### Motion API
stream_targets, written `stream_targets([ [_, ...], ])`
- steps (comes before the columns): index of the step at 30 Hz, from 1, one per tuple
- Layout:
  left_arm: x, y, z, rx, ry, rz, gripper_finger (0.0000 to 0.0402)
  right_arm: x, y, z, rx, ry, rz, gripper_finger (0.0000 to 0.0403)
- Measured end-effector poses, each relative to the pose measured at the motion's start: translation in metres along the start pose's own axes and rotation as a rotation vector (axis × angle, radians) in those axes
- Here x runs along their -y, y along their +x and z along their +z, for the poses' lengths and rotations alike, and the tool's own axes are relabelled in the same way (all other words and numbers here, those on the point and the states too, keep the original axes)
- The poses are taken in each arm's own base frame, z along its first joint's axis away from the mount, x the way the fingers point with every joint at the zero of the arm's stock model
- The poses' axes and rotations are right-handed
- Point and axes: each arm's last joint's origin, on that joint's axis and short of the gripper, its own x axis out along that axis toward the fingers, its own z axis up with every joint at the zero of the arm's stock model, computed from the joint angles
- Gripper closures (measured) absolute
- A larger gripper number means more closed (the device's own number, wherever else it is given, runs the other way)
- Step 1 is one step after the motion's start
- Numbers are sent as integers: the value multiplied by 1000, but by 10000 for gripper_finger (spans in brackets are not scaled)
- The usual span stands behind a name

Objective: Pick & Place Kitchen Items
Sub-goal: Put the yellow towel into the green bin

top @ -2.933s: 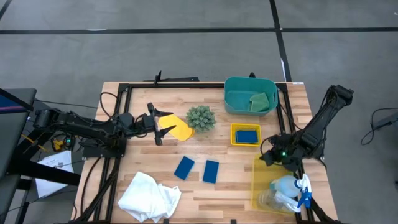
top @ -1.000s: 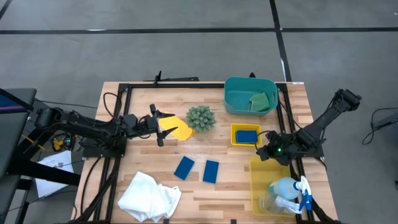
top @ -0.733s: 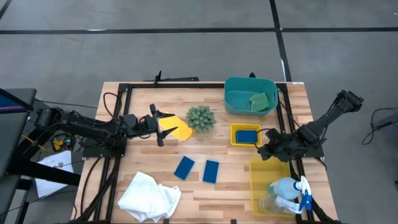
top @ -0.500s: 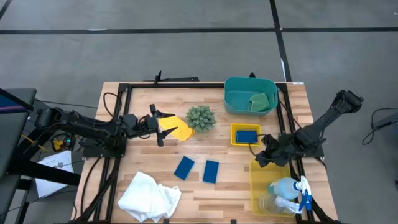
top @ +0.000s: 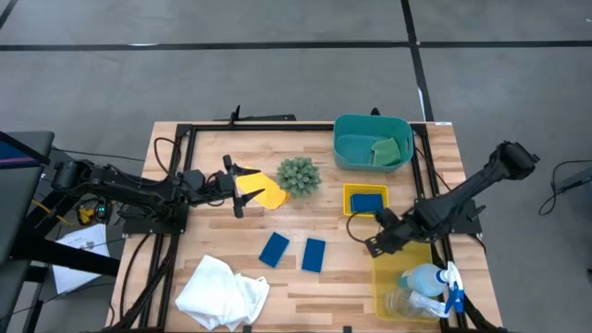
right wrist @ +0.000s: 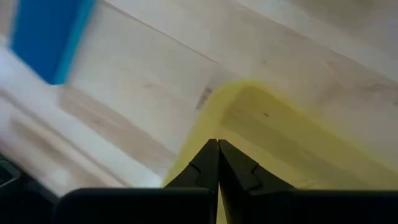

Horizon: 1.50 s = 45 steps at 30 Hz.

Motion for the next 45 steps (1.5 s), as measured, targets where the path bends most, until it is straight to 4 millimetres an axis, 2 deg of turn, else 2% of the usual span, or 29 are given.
stream_targets([
  [3,0,0,-1,-12,4,-3,142,-2,7,5,-28,-9,-41,403],
  [12,1,0,-4,-41,13,-10,142,-17,10,17,-32,-61,-41,403],
  [31,1,0,-5,-50,14,-12,142,-11,14,34,22,-82,-65,403],
  [45,1,0,-6,-56,16,-13,142,-10,14,38,52,-83,-76,403],
])
